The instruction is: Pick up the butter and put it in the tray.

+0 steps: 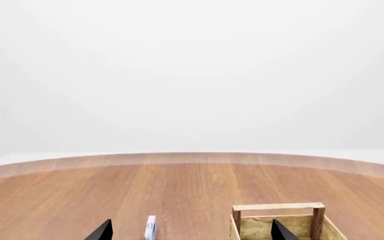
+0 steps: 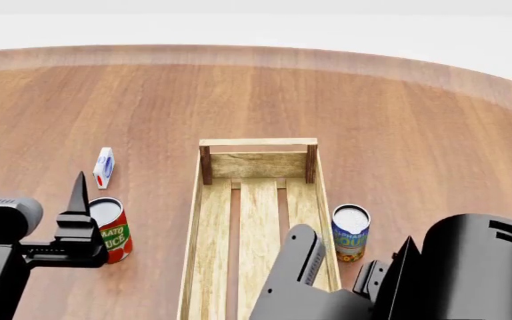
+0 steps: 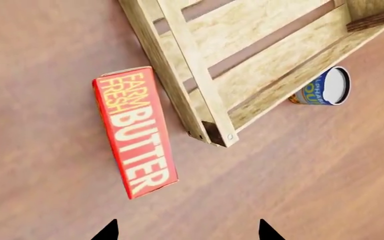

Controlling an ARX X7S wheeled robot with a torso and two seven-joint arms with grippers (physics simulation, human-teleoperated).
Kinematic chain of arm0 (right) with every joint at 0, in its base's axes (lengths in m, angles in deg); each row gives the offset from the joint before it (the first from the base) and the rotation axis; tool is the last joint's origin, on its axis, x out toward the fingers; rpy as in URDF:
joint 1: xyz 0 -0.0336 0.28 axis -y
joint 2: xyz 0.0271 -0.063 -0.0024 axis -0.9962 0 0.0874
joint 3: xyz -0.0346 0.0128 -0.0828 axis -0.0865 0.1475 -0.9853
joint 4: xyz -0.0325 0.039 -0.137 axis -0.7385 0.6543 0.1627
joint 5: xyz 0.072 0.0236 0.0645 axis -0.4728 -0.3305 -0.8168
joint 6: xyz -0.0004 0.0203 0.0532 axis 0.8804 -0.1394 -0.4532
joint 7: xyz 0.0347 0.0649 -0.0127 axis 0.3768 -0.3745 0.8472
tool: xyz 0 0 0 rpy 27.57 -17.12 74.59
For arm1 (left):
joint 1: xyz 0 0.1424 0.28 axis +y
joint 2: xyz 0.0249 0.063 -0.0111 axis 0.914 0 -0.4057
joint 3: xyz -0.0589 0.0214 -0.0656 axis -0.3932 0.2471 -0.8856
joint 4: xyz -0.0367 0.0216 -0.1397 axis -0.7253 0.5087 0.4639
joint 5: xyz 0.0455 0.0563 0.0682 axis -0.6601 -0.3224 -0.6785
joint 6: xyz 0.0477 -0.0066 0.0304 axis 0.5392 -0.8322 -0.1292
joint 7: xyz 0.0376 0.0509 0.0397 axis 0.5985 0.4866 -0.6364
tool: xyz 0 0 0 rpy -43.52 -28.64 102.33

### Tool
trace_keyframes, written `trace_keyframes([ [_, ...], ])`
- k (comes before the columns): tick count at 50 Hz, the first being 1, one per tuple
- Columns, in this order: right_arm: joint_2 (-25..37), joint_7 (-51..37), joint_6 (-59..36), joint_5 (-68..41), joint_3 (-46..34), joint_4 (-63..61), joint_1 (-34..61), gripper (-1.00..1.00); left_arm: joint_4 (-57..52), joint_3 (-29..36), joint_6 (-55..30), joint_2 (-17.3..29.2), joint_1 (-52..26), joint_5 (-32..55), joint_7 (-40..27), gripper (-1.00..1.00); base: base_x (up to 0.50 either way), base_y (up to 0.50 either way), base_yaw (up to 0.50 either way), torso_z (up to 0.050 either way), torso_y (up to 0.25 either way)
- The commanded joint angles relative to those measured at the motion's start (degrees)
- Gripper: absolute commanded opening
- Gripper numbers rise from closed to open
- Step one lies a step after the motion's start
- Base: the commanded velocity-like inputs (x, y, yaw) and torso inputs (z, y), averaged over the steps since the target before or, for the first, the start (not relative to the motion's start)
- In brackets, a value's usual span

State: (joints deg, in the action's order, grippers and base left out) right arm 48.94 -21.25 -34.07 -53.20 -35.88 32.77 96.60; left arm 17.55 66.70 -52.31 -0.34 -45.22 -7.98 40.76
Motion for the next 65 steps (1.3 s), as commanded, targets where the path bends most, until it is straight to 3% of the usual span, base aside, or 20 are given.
trace_keyframes([
  [1,-2.2,9.08,3.73,10.21,-1.0,0.79,-1.62,1.0,0.69,-1.16,1.34,-0.98,0.05,-1.04,1.0,1.0,0.0,0.0,0.0,0.0,0.0],
  [65,-4.14,22.91,21.8,26.59,-8.2,8.29,-10.69,1.0,0.66,0.23,2.21,0.11,0.1,0.53,-0.21,1.0,0.0,0.0,0.0,0.0,0.0],
])
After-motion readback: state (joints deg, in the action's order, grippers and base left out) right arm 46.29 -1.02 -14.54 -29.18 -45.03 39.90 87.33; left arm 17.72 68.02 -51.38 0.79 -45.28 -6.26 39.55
